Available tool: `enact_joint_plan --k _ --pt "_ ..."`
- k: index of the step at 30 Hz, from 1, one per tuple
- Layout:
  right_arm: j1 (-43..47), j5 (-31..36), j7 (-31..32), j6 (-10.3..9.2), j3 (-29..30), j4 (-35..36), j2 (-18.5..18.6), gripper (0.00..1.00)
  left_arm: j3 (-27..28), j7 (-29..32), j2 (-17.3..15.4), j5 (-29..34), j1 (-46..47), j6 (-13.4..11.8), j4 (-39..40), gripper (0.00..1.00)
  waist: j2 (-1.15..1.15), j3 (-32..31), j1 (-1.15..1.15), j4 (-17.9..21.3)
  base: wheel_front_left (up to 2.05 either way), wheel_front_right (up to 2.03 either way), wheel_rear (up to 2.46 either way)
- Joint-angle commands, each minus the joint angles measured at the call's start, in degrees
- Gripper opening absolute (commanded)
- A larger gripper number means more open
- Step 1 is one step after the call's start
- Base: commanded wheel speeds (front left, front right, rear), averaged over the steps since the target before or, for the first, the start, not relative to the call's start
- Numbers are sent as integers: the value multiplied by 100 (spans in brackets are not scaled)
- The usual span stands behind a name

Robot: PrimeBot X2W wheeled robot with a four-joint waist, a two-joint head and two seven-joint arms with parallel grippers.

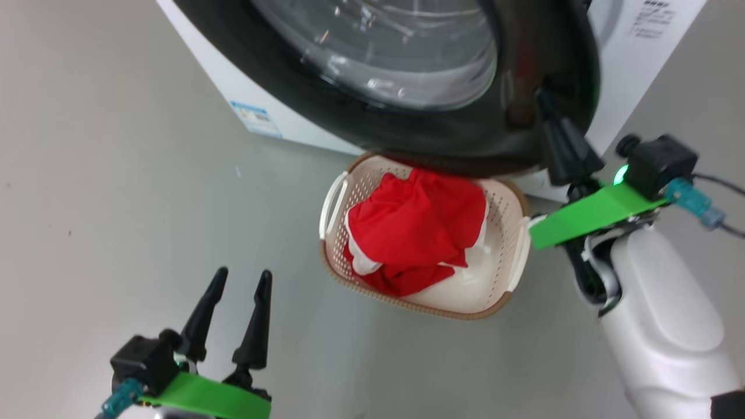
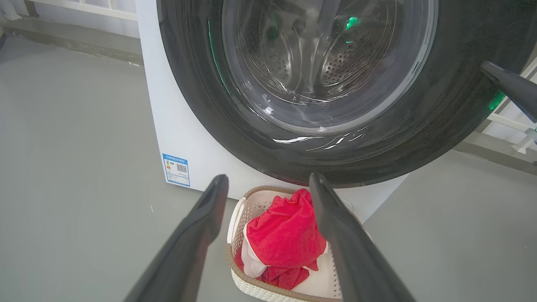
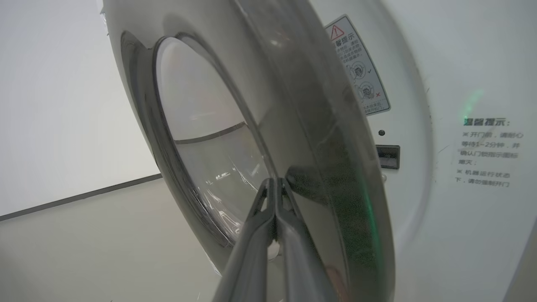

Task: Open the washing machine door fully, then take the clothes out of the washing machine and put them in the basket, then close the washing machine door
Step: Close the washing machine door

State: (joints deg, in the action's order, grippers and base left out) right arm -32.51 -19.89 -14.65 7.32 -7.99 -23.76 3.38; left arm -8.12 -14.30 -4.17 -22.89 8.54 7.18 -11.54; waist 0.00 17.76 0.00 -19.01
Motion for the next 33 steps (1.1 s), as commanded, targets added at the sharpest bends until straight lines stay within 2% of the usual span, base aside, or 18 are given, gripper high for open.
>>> enact_joint_plan --k 1,20,28,33 --pt "-208 93 -35 17 -7 142 -50 0 159 -70 -143 -54 180 31 148 100 0 213 0 -116 0 0 0" --pt "-1304 415 -35 17 869 307 -50 0 -114 -70 -128 -197 683 31 234 100 0 896 0 -378 0 0 0" --pt "-1518 409 -35 17 1001 314 -50 0 -120 -70 -158 -211 790 31 221 100 0 962 0 -346 0 0 0" --pt "-1291 326 -35 17 742 258 -50 0 -97 -70 -202 -194 778 31 171 100 0 854 0 -239 0 0 0"
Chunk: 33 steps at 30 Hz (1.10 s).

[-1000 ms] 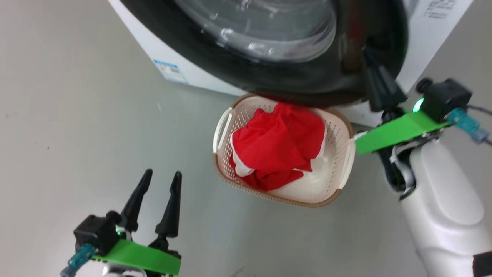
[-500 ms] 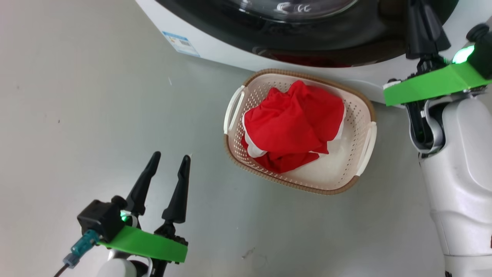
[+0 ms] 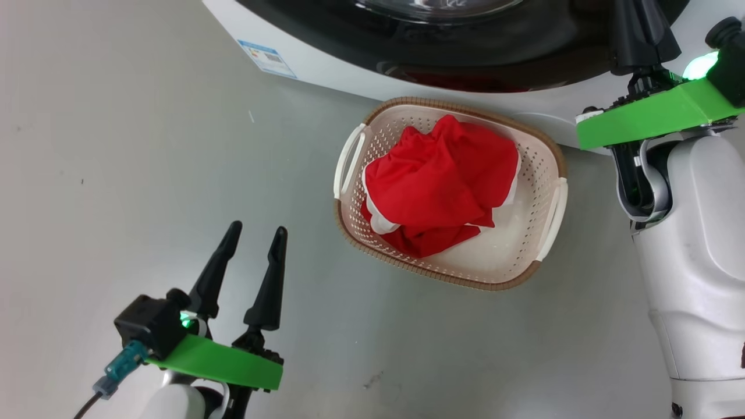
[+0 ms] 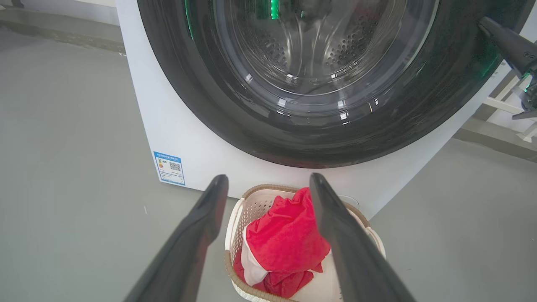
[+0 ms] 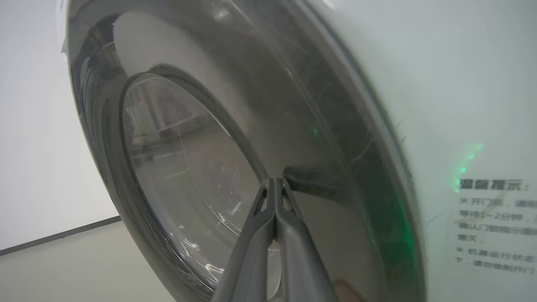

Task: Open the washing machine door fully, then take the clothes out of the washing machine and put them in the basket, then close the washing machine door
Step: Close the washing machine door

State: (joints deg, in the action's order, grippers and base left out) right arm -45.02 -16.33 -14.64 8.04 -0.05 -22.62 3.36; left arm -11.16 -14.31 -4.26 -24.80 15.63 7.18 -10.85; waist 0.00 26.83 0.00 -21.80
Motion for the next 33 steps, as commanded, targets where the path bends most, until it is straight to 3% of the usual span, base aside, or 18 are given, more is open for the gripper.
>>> enact_joint_plan --k 1,5,6,7,16,33 --pt "44 -25 -36 -55 -130 134 -48 4 210 -69 -205 2 60 31 86 100 0 -89 0 63 0 0 0" --pt "470 -54 -36 -55 -459 139 -48 44 237 -69 -289 30 15 31 15 100 0 -278 0 191 0 0 0" --pt "596 -74 -36 -55 -536 150 -48 78 254 -69 -320 40 -1 31 -2 100 0 -337 0 232 0 0 0" --pt "726 -98 -36 -55 -595 177 -48 100 286 -69 -347 47 -21 31 -16 100 0 -399 0 277 0 0 0" --pt "1785 -109 -36 -55 -958 364 -48 100 560 -69 -567 110 -305 31 -29 100 0 -883 0 736 0 0 0" --pt "3437 -50 -36 -55 -553 580 -48 100 872 -69 -858 281 -927 31 -156 100 0 -1733 0 1605 0 0 0"
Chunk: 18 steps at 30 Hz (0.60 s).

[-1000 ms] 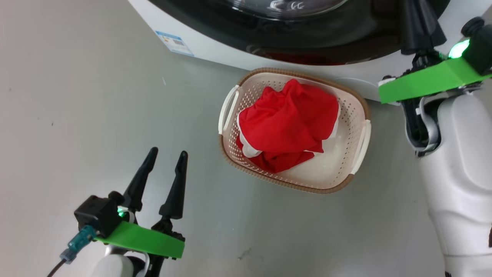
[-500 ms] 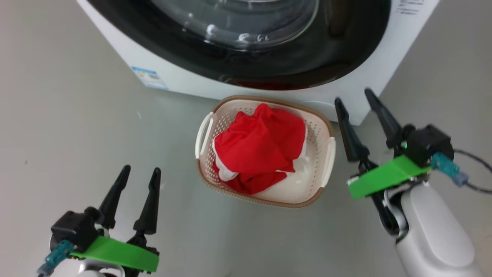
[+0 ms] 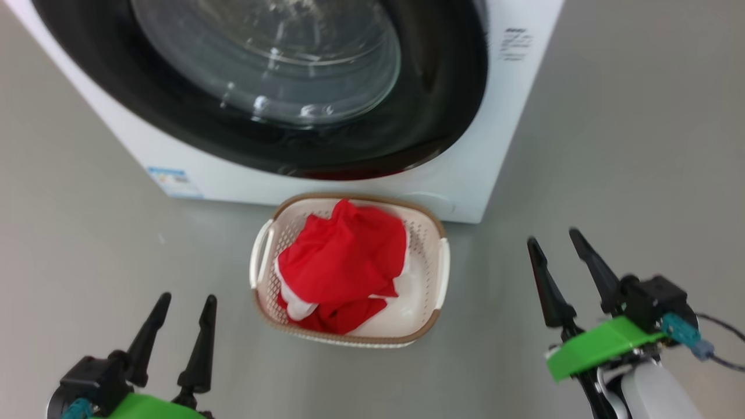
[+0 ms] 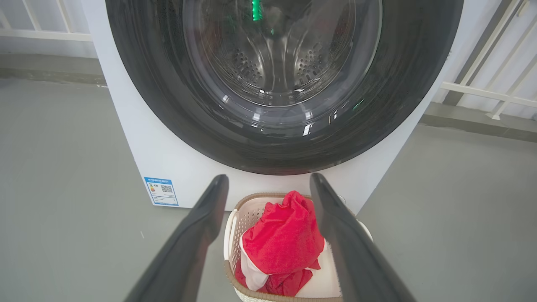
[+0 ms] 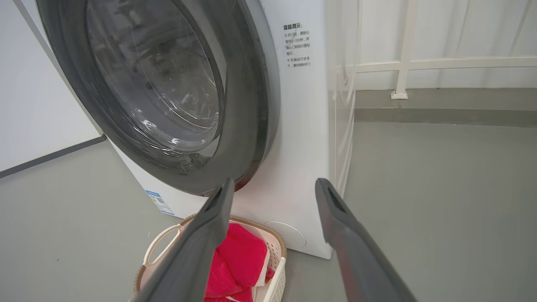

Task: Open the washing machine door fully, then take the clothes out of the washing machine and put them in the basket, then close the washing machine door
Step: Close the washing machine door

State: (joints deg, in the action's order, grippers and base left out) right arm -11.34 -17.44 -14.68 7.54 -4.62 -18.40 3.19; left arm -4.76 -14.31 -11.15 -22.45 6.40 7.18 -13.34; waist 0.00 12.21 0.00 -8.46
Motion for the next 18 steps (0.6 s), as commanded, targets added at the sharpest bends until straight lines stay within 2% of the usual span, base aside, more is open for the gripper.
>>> enact_joint_plan --k 1,18 --pt "147 74 -32 -5 -60 164 -31 100 247 -69 -185 59 -35 31 82 100 0 -316 0 312 0 0 0" --pt "1166 44 -32 -5 280 339 -31 100 521 -69 -258 96 -660 31 64 100 0 -928 0 935 0 0 0"
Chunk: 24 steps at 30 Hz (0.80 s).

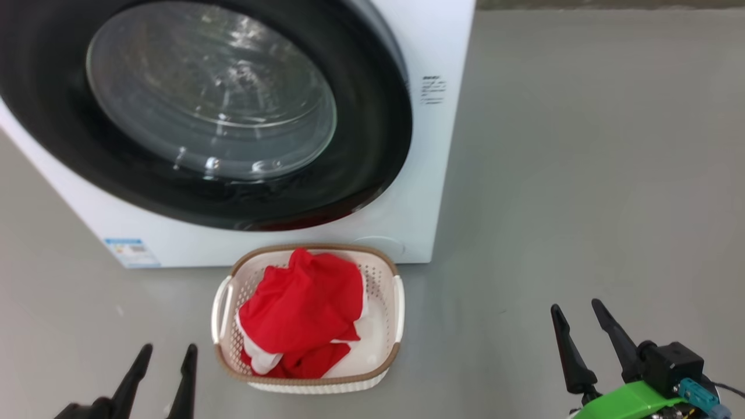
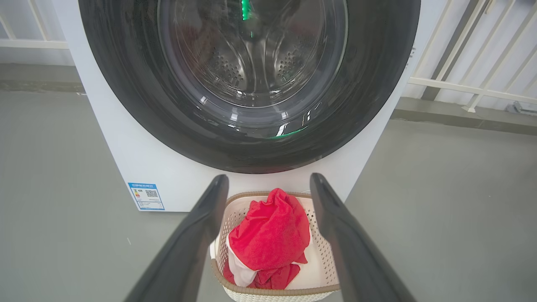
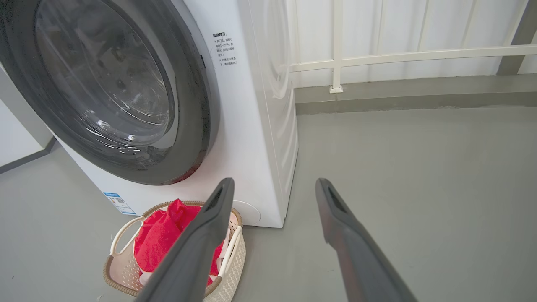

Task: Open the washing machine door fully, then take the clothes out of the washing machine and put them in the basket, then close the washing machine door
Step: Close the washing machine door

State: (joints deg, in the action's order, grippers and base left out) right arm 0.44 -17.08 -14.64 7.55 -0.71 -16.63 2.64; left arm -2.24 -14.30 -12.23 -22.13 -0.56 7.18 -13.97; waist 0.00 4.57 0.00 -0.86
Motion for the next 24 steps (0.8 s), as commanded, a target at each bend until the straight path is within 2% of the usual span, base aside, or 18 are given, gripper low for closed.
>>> enact_joint_plan --k 1,24 --pt "17 10 -36 -6 -106 170 23 100 312 -70 -133 84 -13 31 154 100 0 -190 0 216 0 0 0" --pt "705 59 -36 -6 355 452 23 100 597 -70 -51 201 -415 31 312 100 0 -416 0 386 0 0 0"
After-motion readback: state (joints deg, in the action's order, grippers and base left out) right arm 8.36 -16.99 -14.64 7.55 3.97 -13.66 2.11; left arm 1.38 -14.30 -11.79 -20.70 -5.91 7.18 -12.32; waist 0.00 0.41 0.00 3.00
